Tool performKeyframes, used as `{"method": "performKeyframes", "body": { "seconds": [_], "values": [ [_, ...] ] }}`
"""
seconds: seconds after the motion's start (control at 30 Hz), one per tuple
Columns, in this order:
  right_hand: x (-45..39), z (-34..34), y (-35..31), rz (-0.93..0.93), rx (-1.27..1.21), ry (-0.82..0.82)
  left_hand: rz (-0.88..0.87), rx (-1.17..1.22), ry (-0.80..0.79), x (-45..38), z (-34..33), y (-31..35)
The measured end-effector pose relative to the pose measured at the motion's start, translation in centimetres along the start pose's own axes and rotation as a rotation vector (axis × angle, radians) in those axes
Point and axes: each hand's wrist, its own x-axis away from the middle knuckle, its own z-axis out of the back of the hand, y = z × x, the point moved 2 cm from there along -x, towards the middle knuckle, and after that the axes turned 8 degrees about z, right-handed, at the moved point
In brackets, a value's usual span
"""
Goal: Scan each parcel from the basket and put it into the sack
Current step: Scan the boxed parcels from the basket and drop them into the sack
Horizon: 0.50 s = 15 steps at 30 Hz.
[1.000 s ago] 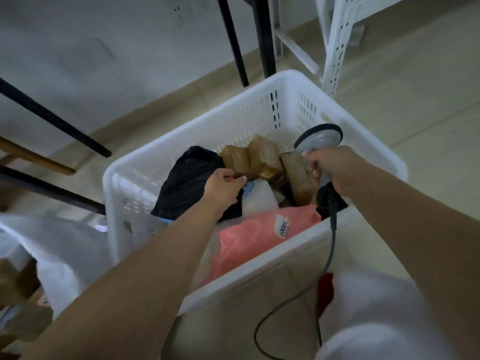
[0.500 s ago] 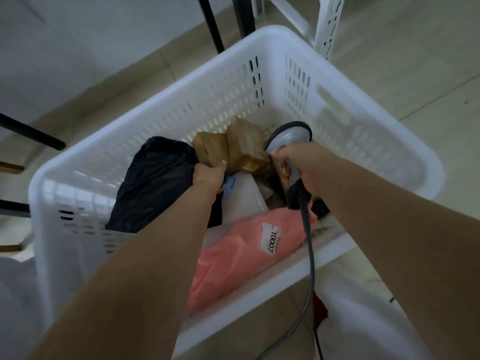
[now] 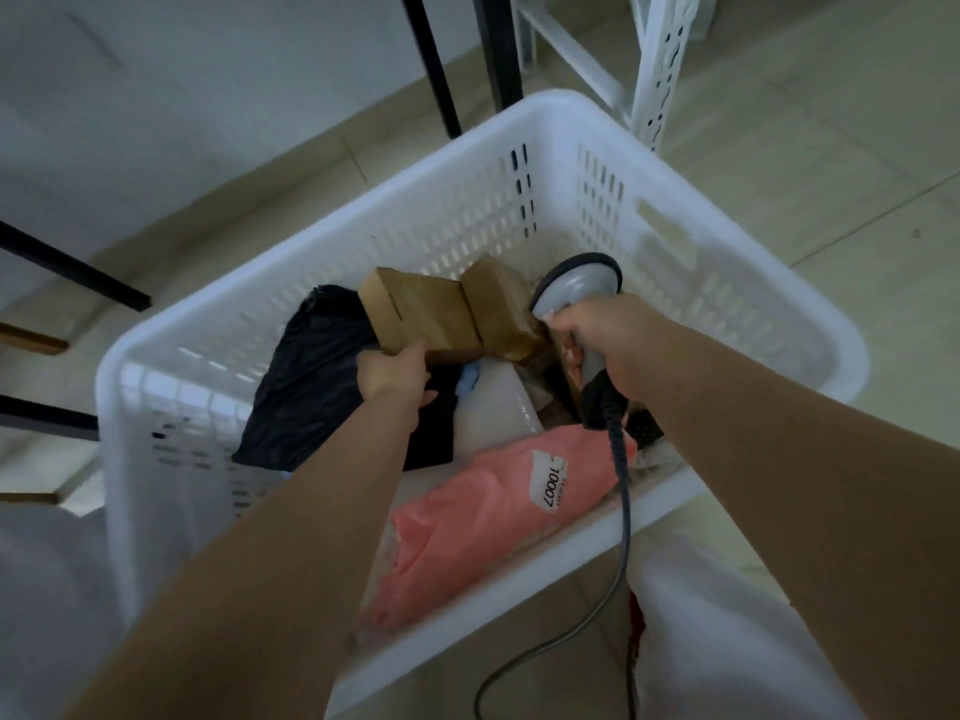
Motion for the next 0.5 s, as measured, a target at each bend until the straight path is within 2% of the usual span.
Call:
{"method": "performKeyframes", "body": {
  "seconds": [0.27,0.4,0.5],
  "values": [
    [8.3,-1.5,-1.3,0.150,0.008,-0.061,-0.168,0.184,-0.217,8.9,12.1,1.4],
    [14.1,-2.8,-1.5,0.227,0.027,-0.068,-0.291,0.075,-0.309,14.4,18.7,2.5],
    [18.4,-4.4,-1.2,0.209,-0.046,-0.108,-0.403,-0.049,-0.334,18.6,23.5,3.0]
  ]
}}
